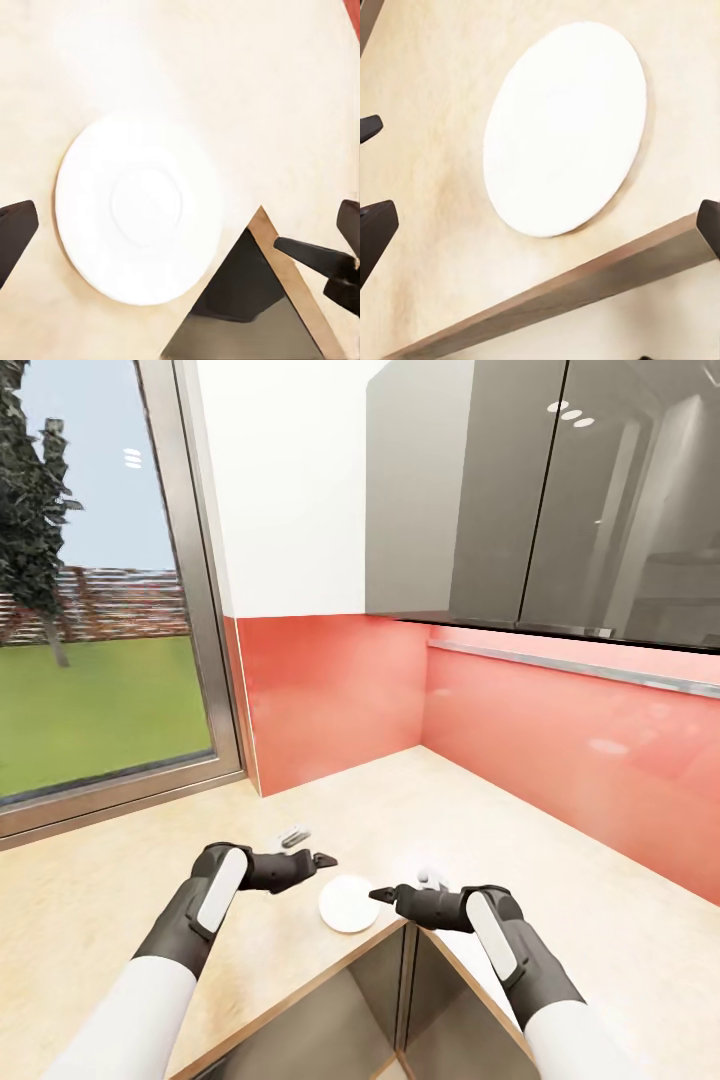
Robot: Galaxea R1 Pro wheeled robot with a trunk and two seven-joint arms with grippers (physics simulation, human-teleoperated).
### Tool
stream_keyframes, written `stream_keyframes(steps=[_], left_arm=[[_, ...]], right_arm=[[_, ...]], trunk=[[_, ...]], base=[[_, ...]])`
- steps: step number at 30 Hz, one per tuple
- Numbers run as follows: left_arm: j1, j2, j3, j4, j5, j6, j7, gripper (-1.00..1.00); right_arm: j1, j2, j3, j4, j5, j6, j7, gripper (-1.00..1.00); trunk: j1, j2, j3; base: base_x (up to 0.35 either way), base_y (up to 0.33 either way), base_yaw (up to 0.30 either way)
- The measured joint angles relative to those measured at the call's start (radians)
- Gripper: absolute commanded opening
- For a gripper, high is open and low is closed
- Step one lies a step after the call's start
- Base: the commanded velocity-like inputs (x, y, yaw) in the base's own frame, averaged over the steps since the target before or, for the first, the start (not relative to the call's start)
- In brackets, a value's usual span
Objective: Set up a coffee station on the kitchen countertop: keep the coffee maker on the countertop, move the bottle of coffee from the kitchen shelf to the counter next to the coffee maker, place a paper coffee filter on top of the coffee maker, put the saucer next to the coffee maker with the coffee cup on the saucer, and place the electric kettle next to the coffee maker.
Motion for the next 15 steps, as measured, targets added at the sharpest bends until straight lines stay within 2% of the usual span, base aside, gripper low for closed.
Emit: stream_keyframes(steps=[5, 12, 15], left_arm=[[-0.001, 0.002, 0.000, 0.001, -0.006, 0.000, -0.057, 1.00], [0.004, 0.005, 0.000, 0.001, -0.007, 0.001, -0.069, 1.00], [0.006, 0.019, 0.000, 0.001, -0.004, 0.001, -0.071, 1.00]], right_arm=[[0.003, 0.000, 0.000, 0.000, 0.000, 0.000, 0.000, 1.00], [0.003, 0.000, 0.001, 0.001, 0.001, 0.000, 0.000, 1.00], [0.003, 0.000, 0.001, 0.001, 0.001, 0.000, 0.000, 1.00]], trunk=[[0.000, 0.000, 0.000], [0.000, 0.000, 0.000], [0.000, 0.000, 0.000]], base=[[0.000, 0.000, 0.000], [0.000, 0.000, 0.000], [0.000, 0.000, 0.000]])
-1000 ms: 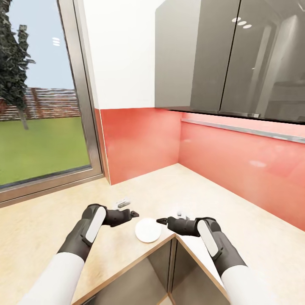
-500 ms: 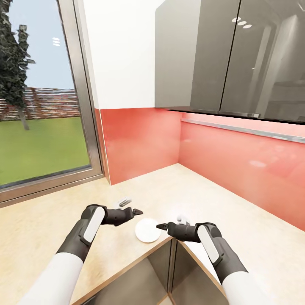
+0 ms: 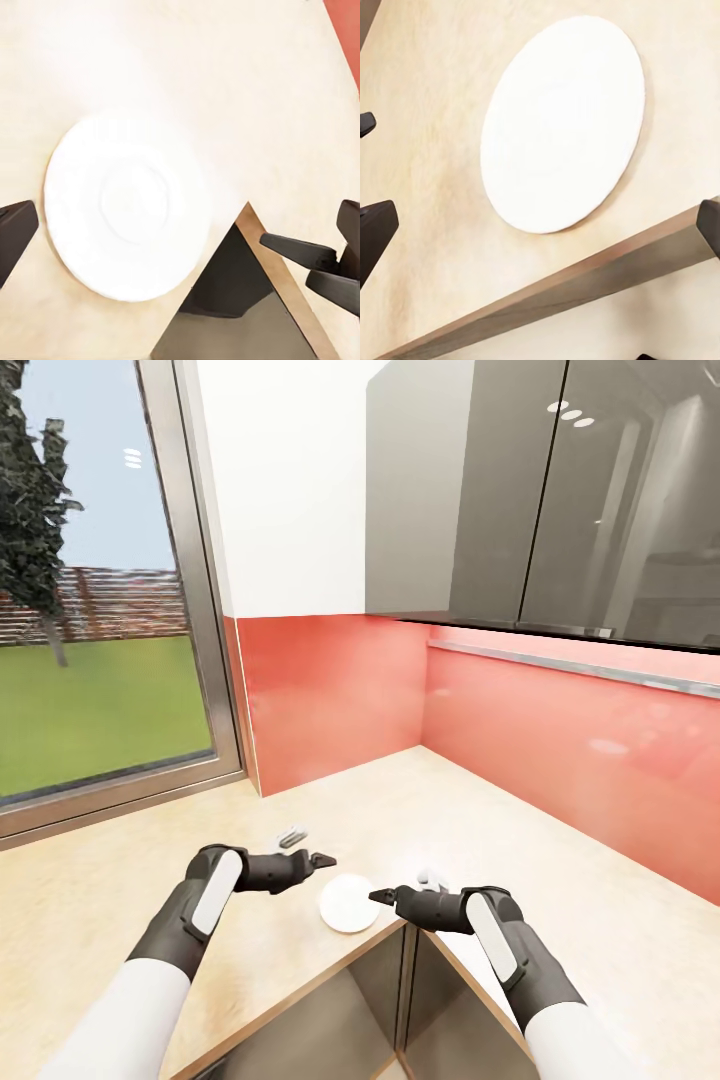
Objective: Set up a coffee station on the kitchen countertop: keep the coffee maker on the countertop, move the bottle of coffee from the kitchen shelf to the counter next to the coffee maker, place a paper coffee filter on top of the coffee maker, put the saucer next to the coffee maker with the coffee cup on the saucer, and place the electric kettle next to the coffee maker.
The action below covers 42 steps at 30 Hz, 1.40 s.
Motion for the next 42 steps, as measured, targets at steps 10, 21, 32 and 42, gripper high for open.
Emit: stream_keyframes(steps=[10, 21, 32, 42], left_arm=[[0.004, 0.013, -0.003, 0.004, 0.003, 0.000, -0.003, 1.00], [0.003, 0.015, -0.097, 0.157, -0.011, -0.068, -0.132, 1.00], [0.002, 0.014, -0.103, 0.155, -0.013, -0.086, -0.140, 1.00], [-0.003, 0.020, -0.100, 0.144, -0.012, -0.085, -0.142, 1.00]], right_arm=[[0.000, 0.001, 0.001, 0.001, 0.001, 0.000, 0.000, 1.00], [0.010, 0.004, 0.003, 0.061, -0.001, -0.002, 0.002, 1.00], [0.010, 0.005, 0.003, 0.063, -0.001, -0.002, 0.002, 1.00], [0.010, 0.006, 0.005, 0.061, -0.001, -0.002, 0.002, 1.00]], trunk=[[0.000, 0.000, 0.000], [0.000, 0.000, 0.000], [0.000, 0.000, 0.000], [0.000, 0.000, 0.000]], base=[[0.000, 0.000, 0.000], [0.000, 0.000, 0.000], [0.000, 0.000, 0.000], [0.079, 0.000, 0.000]])
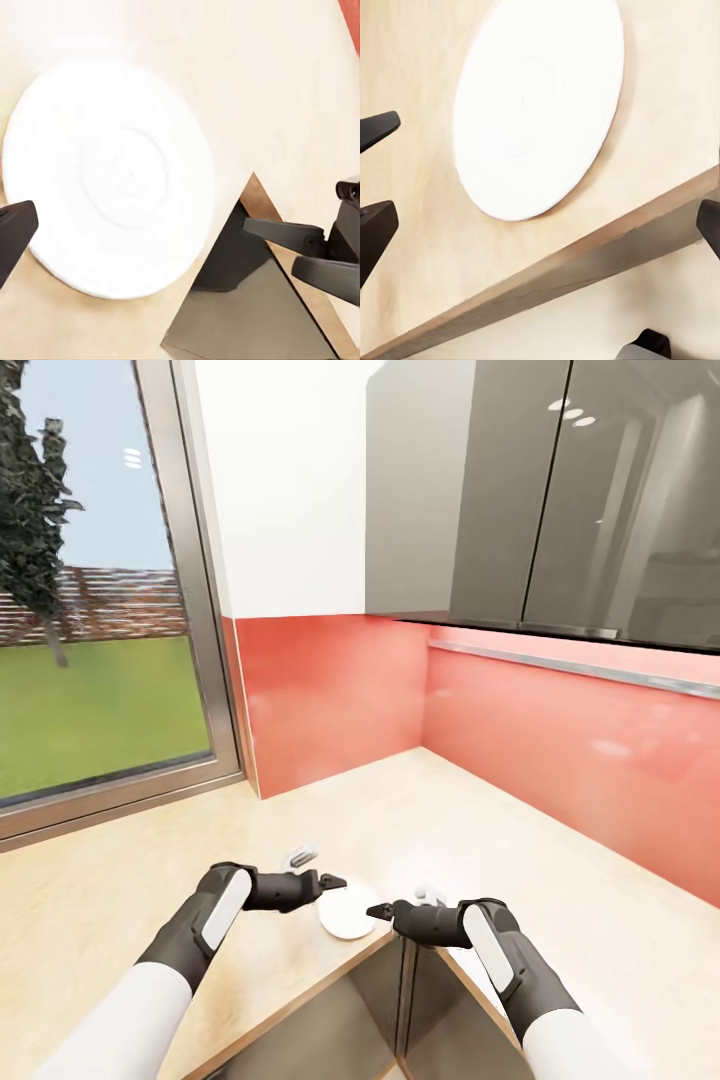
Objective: Set up a coffee station on the kitchen countertop: keep the coffee maker on the countertop, move the bottle of coffee from the kitchen shelf to the counter next to the coffee maker, place a paper coffee filter on top of the coffee maker, put the saucer next to the coffee maker with the coffee cup on the saucer, and place the electric kettle next to the coffee maker.
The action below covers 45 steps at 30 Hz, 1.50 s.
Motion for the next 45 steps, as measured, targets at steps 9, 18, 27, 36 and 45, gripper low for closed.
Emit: stream_keyframes(steps=[9, 18, 27, 36, 45], left_arm=[[0.006, 0.001, 0.000, -0.041, 0.000, 0.000, 0.001, 1.00], [0.007, 0.001, 0.003, -0.042, -0.001, 0.001, 0.001, 1.00], [0.009, 0.008, 0.003, -0.027, -0.003, -0.002, 0.003, 1.00], [0.009, 0.011, -0.002, -0.024, -0.003, -0.004, 0.003, 1.00], [0.013, 0.011, -0.003, -0.022, -0.004, -0.005, 0.003, 1.00]], right_arm=[[0.000, 0.000, 0.000, 0.001, 0.000, 0.000, 0.000, 1.00], [0.001, 0.000, 0.000, 0.002, 0.000, 0.000, 0.000, 1.00], [0.001, 0.001, 0.001, 0.009, -0.002, 0.000, 0.001, 1.00], [0.000, 0.003, 0.000, 0.029, -0.016, -0.002, 0.005, 1.00], [0.000, 0.003, 0.002, 0.044, -0.015, -0.002, 0.005, 1.00]], trunk=[[0.000, 0.000, 0.000], [0.000, 0.000, 0.000], [0.000, 0.000, 0.000], [0.000, 0.000, 0.000], [0.000, 0.000, 0.000]], base=[[0.050, 0.000, 0.000], [0.192, 0.049, 0.000], [0.128, 0.037, 0.000], [0.005, 0.001, 0.000], [0.001, 0.000, 0.000]])
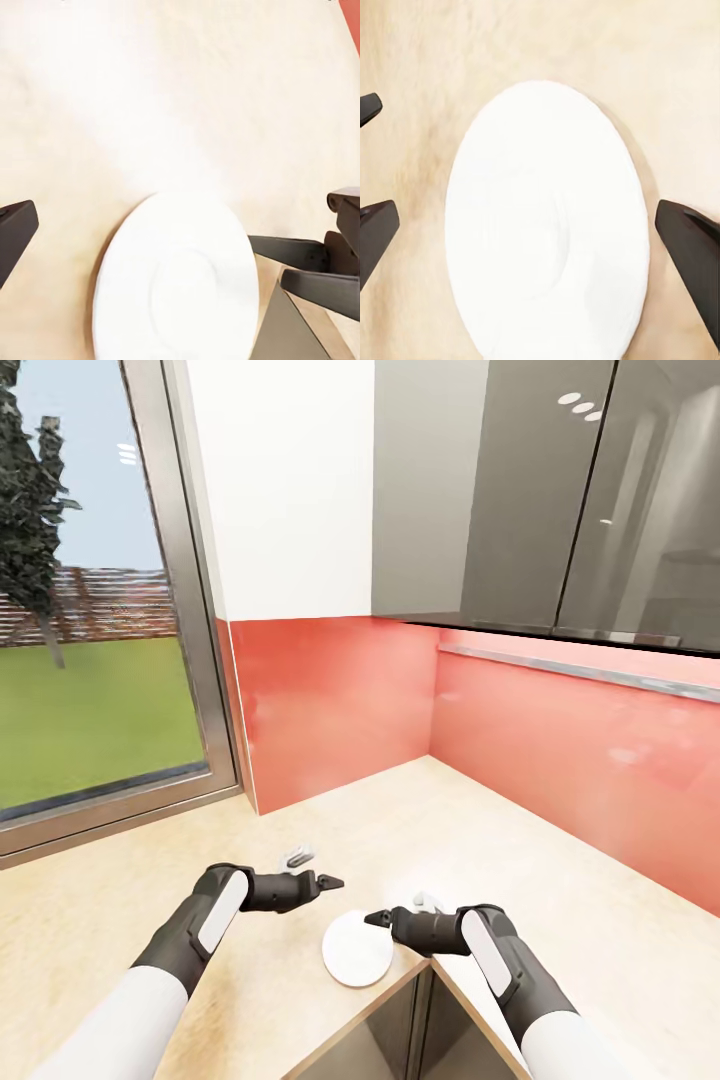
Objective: Set up a coffee station on the kitchen countertop: keep the coffee maker on the countertop, move the bottle of coffee from the kitchen shelf to the counter next to the coffee maker, place a paper coffee filter on top of the coffee maker, put the saucer next to the coffee maker with the coffee cup on the saucer, and place the electric kettle next to the coffee maker.
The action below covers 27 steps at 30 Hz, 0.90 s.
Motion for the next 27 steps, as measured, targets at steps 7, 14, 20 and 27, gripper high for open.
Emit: stream_keyframes(steps=[7, 14, 20, 27], left_arm=[[0.007, 0.000, 0.000, 0.012, 0.002, -0.043, -0.003, 1.00], [0.014, 0.000, 0.000, 0.030, 0.000, -0.051, -0.003, 1.00], [0.014, 0.001, 0.002, 0.096, 0.002, -0.100, -0.005, 1.00], [0.014, 0.001, 0.000, 0.100, 0.003, -0.110, -0.005, 1.00]], right_arm=[[0.000, -0.001, 0.001, 0.008, 0.004, 0.003, -0.003, 1.00], [0.002, -0.001, 0.000, 0.020, 0.005, 0.001, -0.002, 1.00], [0.004, -0.001, 0.001, 0.051, 0.009, -0.001, -0.003, 1.00], [0.004, -0.001, 0.002, 0.051, 0.010, -0.002, -0.003, 1.00]], trunk=[[0.000, 0.000, 0.000], [0.000, 0.000, 0.000], [0.000, 0.000, 0.000], [0.000, 0.000, 0.000]], base=[[0.128, 0.000, 0.000], [0.017, 0.000, 0.000], [0.000, 0.000, 0.000], [0.000, 0.000, 0.000]])
